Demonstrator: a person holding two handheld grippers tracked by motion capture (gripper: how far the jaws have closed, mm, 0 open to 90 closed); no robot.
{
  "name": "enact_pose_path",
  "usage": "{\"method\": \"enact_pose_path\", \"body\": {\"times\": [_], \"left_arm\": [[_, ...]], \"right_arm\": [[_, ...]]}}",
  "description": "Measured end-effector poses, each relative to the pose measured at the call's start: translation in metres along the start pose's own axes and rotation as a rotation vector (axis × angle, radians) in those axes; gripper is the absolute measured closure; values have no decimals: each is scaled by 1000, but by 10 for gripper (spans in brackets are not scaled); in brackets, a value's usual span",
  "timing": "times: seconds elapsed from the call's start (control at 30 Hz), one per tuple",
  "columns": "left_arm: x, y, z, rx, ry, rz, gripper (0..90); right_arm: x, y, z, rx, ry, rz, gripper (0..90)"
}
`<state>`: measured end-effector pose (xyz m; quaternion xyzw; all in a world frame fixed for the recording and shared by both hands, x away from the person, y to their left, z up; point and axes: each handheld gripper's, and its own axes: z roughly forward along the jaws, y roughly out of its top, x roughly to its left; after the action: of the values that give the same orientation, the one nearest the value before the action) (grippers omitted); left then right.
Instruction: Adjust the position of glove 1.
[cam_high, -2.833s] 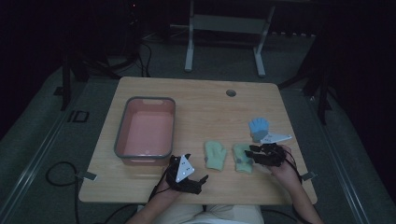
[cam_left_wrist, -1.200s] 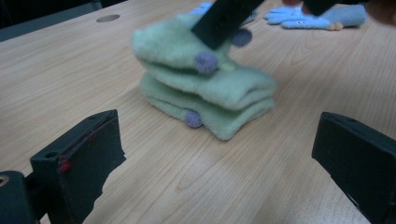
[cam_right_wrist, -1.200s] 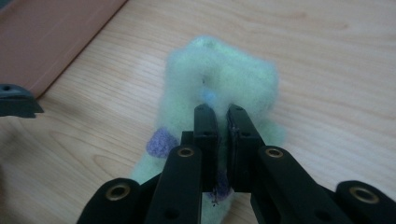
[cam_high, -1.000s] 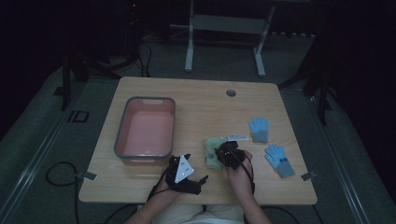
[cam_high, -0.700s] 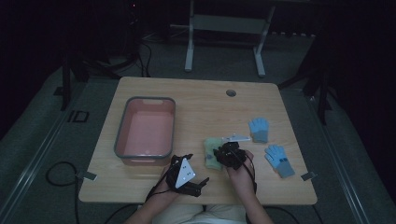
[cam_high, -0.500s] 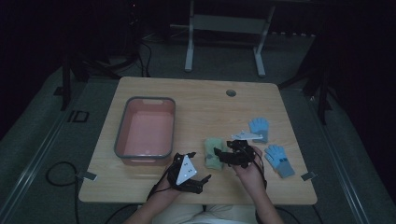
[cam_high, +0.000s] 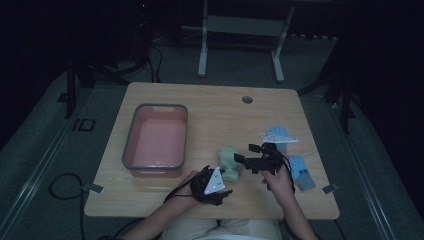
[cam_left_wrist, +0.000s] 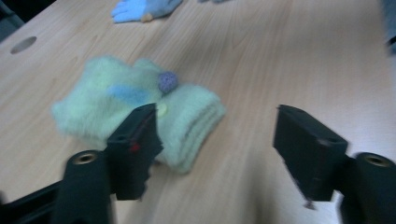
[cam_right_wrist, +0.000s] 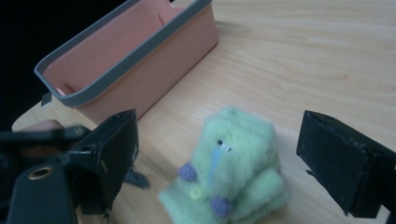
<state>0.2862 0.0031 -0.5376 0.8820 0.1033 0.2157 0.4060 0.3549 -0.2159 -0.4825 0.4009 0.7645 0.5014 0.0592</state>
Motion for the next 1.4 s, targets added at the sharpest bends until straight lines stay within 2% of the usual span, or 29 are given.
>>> {"method": "enact_pose_path", "body": {"times": [0.03, 0.1, 0.13, 0.17, 0.2, 0.3, 0.37, 0.5, 0.53, 0.57, 0.7, 0.77, 0.8, 0.87, 0.9, 0.97, 1.03, 1.13, 1.17, 1.2, 1.27, 1.3, 1.33, 1.37, 1.4], "left_arm": [[1, 2, 3, 10, -4, 21, 347], [2, 5, 10, 27, -5, 58, 370], [2, 5, 10, 27, -5, 58, 388], [2, 7, 15, 37, -10, 92, 388], [3, 8, 16, 39, -16, 100, 414], [5, 8, 21, 48, -28, 125, 445], [7, 7, 23, 56, -32, 136, 467], [13, 4, 27, 59, -35, 125, 503], [13, 4, 28, 58, -40, 123, 505], [13, 4, 28, 63, -38, 134, 508], [15, 1, 30, 68, -47, 162, 545], [16, -1, 31, 63, -50, 167, 570], [15, -1, 31, 65, -47, 186, 570], [14, 0, 31, 74, -23, 206, 605], [15, 0, 32, 73, -21, 199, 650], [16, 0, 33, 70, -20, 193, 686], [16, 0, 34, 67, -19, 193, 720], [17, 2, 34, 79, -17, 184, 777], [17, 2, 34, 79, -17, 184, 785], [16, 3, 34, 83, -7, 189, 797], [15, 1, 33, 68, -6, 215, 780], [15, 1, 33, 68, -6, 215, 741], [15, 0, 32, 64, -18, 212, 741], [15, 0, 30, 61, -37, 216, 691], [14, 0, 29, 72, -53, 243, 574]], "right_arm": [[-1, 4, 3, 3, -2, -36, 125], [-3, 9, 8, 17, 9, -67, 186], [-3, 9, 8, 17, 9, -67, 186], [-4, 11, 11, 25, -2, -84, 234], [-8, 15, 19, 47, -16, -112, 331], [-16, 18, 34, 84, -9, -100, 427], [-22, 15, 46, 116, -18, -100, 427], [-35, 5, 68, 198, -11, -59, 420], [-37, 2, 72, 219, -24, -56, 407], [-40, -2, 75, 241, -15, -45, 398], [-47, -10, 81, 276, 43, 8, 386], [-50, -12, 83, 282, 66, 29, 386], [-51, -13, 83, 282, 74, 38, 391], [-52, -15, 85, 279, 110, 58, 458], [-52, -15, 85, 280, 120, 60, 489], [-51, -15, 86, 287, 135, 75, 550], [-48, -14, 87, 293, 136, 59, 590], [-41, -12, 85, 292, 107, 14, 650], [-41, -12, 85, 292, 107, 14, 650], [-36, -10, 85, 283, 80, -16, 678], [-35, -10, 84, 282, 74, -24, 681], [-35, -10, 84, 282, 74, -24, 681], [-34, -10, 84, 281, 71, -26, 681], [-34, -10, 84, 280, 70, -30, 681], [-34, -10, 84, 281, 72, -27, 681]]}}
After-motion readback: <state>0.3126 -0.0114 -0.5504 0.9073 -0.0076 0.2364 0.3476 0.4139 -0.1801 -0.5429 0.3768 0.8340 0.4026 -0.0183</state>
